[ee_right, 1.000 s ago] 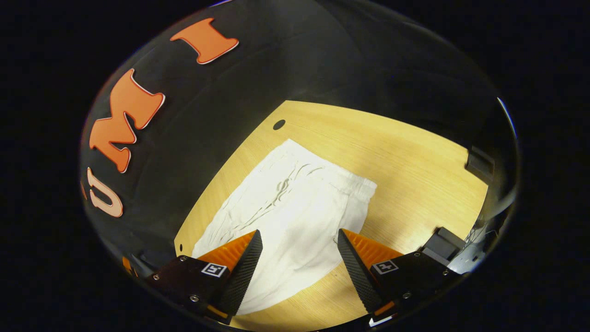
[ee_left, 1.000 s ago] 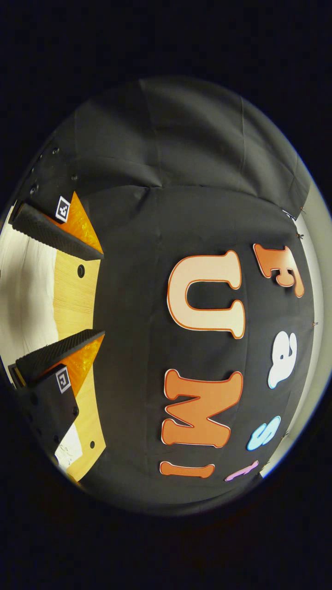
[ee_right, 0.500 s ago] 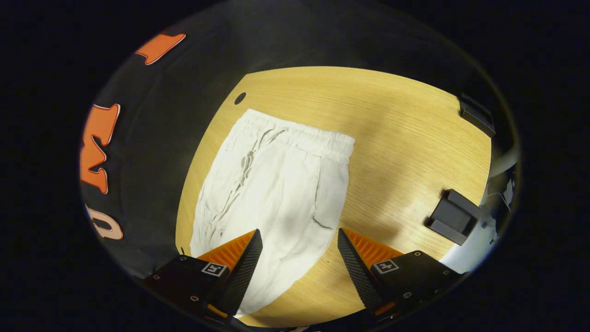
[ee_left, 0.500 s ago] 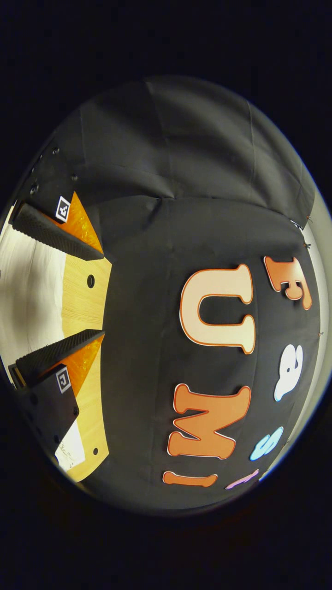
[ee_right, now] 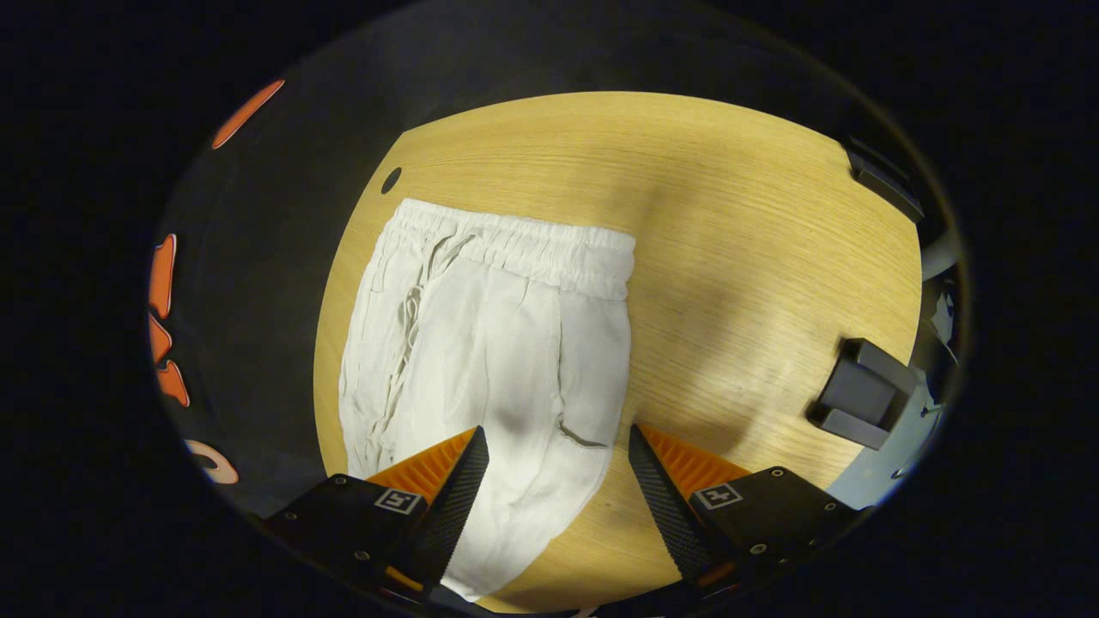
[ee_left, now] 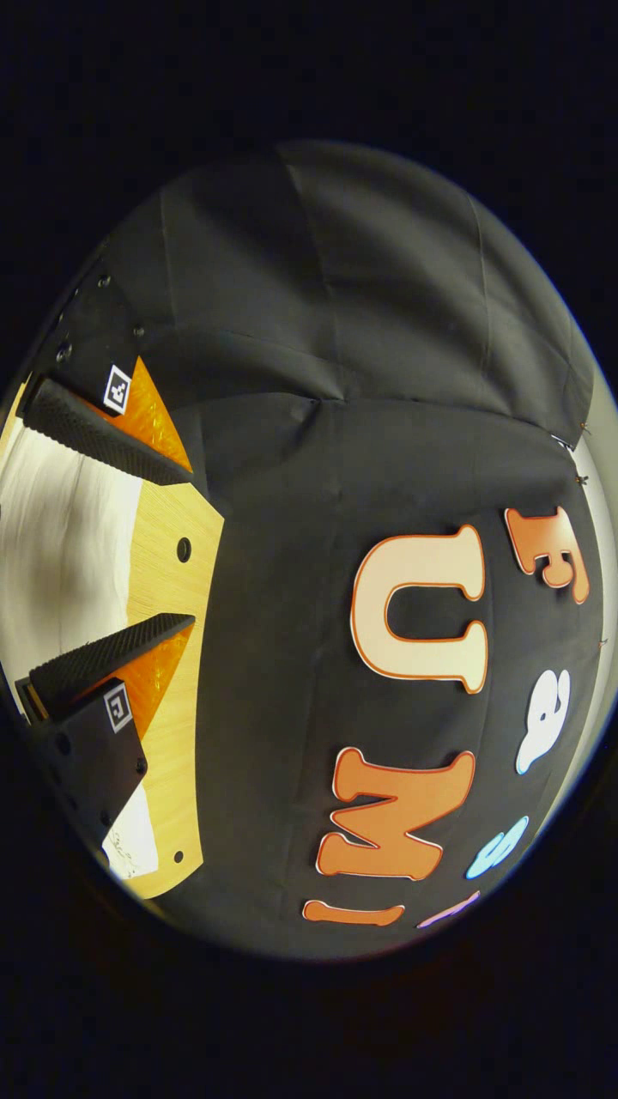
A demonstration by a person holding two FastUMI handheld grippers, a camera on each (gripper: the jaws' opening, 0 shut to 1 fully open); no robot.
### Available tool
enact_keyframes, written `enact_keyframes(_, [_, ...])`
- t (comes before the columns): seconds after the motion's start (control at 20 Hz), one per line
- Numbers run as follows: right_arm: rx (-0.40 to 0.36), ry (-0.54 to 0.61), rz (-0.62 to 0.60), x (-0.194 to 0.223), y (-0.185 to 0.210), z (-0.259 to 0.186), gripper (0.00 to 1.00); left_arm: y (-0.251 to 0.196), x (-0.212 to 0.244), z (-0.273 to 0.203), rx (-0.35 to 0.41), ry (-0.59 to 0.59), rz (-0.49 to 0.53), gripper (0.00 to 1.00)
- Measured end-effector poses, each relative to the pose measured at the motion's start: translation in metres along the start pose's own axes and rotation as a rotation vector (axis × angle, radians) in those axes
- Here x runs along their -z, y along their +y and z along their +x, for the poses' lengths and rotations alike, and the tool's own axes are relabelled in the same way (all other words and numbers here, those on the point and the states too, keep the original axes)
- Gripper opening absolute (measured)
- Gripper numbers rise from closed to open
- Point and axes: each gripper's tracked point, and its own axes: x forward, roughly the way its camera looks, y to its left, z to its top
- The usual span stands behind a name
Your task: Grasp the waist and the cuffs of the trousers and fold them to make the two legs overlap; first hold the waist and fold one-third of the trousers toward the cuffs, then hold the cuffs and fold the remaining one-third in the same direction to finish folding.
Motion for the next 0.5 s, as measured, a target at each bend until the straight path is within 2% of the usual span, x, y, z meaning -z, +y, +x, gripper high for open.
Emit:
enact_keyframes(0.2, [-0.01, 0.007, 0.026, -0.006, 0.008, 0.006, 0.99, 0.016, 0.012, 0.0, -0.042, 0.029, -0.03, 0.98])
enact_keyframes(0.3, [0.002, 0.018, 0.029, -0.005, 0.007, 0.01, 0.91, 0.023, 0.023, -0.001, -0.05, 0.059, -0.068, 0.98])
enact_keyframes(0.5, [0.017, 0.038, 0.059, -0.005, 0.003, 0.019, 0.55, 0.036, 0.057, -0.004, -0.066, 0.152, -0.199, 0.98])
